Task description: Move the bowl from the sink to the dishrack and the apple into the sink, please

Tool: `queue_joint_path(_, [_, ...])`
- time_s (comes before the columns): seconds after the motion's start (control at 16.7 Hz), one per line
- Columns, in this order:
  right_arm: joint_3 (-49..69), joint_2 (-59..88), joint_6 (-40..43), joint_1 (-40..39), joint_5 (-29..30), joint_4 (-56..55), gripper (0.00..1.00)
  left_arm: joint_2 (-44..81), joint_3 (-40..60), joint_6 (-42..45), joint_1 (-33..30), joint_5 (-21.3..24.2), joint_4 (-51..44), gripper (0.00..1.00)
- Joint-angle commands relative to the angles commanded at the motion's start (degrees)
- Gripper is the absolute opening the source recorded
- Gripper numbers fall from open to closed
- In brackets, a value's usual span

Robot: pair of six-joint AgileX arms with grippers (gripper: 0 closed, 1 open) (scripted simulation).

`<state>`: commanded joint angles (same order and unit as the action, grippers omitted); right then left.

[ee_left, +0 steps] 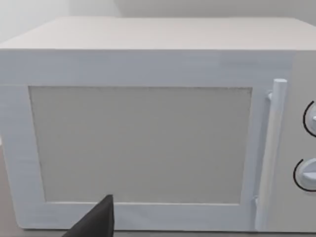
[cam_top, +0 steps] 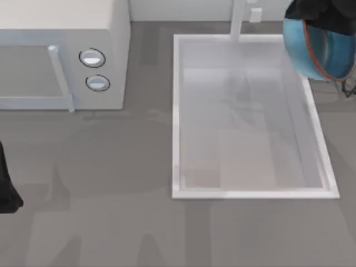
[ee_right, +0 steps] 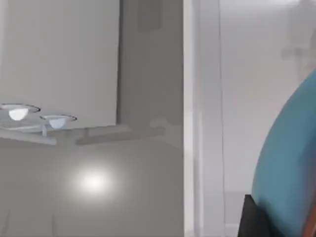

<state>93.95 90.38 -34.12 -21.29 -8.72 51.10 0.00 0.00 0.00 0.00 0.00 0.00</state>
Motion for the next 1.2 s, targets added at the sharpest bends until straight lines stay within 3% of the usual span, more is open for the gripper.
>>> queue_joint_path(0.3, [-8.62, -2.02, 13.16, 26.57, -2.63, -27.66, 0.00, 0.00, 0.00, 0.00, 0.00, 0.00, 0.00, 1.00])
queue_joint_path(0.54, [-15.38, -8.97, 26.53, 40.17, -7.74, -43.34, 0.00, 0.00, 0.00, 0.00, 0.00, 0.00, 0.00, 1.00])
queue_joint_path(0.78, [-17.97, -15.03, 32.82, 45.19, -13.65, -50.29, 0.00, 0.00, 0.00, 0.00, 0.00, 0.00, 0.00, 1.00])
queue_joint_path(1.2, [-18.17, -14.53, 33.04, 44.97, -13.74, -51.32, 0.00, 0.00, 0.00, 0.00, 0.00, 0.00, 0.00, 1.00])
